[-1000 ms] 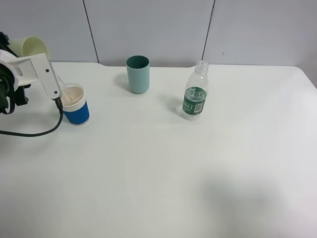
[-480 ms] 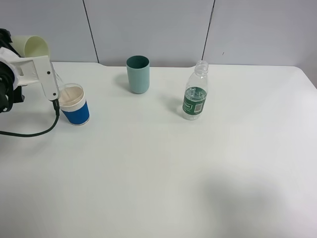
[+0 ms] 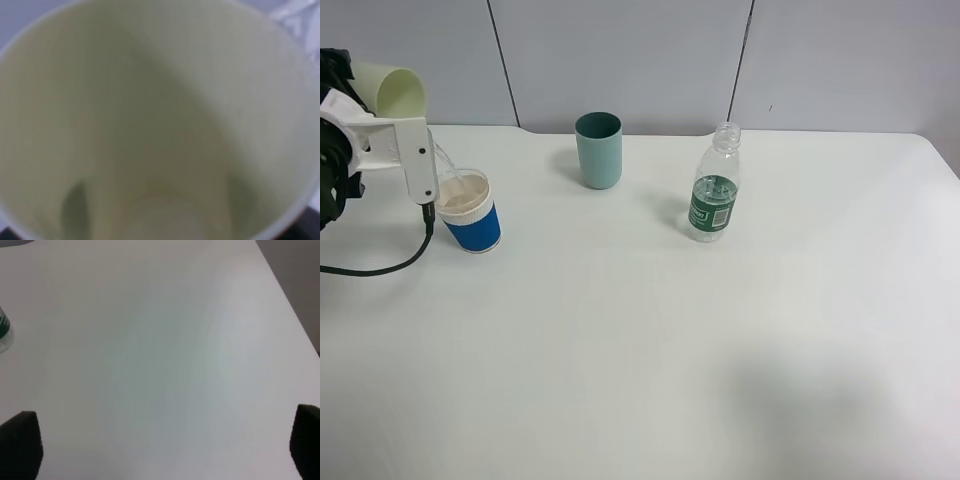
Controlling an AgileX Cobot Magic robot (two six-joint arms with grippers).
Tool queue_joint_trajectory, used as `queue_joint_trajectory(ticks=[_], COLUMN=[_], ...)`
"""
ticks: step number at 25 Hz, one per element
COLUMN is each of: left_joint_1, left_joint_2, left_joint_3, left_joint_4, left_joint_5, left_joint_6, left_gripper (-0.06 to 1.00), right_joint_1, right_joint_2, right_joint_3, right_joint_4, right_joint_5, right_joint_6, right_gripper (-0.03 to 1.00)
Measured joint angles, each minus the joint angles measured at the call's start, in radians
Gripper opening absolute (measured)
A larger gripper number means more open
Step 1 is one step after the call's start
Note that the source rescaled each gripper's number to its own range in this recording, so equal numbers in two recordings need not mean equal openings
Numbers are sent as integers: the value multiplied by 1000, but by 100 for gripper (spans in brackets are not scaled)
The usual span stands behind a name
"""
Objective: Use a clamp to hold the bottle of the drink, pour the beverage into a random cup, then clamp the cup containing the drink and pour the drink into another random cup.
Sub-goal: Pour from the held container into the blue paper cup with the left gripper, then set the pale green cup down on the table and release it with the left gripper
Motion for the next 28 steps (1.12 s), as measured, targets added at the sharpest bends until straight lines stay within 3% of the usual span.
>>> queue_joint_trajectory(ticks=[12, 18, 22, 28], left_joint_1=[0, 0, -11, -43], left_joint_2=[0, 0, -4, -52], left_joint_3=[0, 0, 0, 0], left_joint_4=[117, 117, 65, -32], left_joint_5=[-12, -15, 10, 141], left_joint_6=[57, 56, -78, -373], left_gripper=[2, 2, 2, 2], right_joint_1=[0, 0, 0, 0], right_joint_2=[0, 0, 0, 0], right_joint_3=[0, 0, 0, 0], right_joint_4=[0, 0, 0, 0], right_joint_5=[0, 0, 0, 0], right_joint_6=[0, 0, 0, 0], right_gripper=[100, 100, 100, 100])
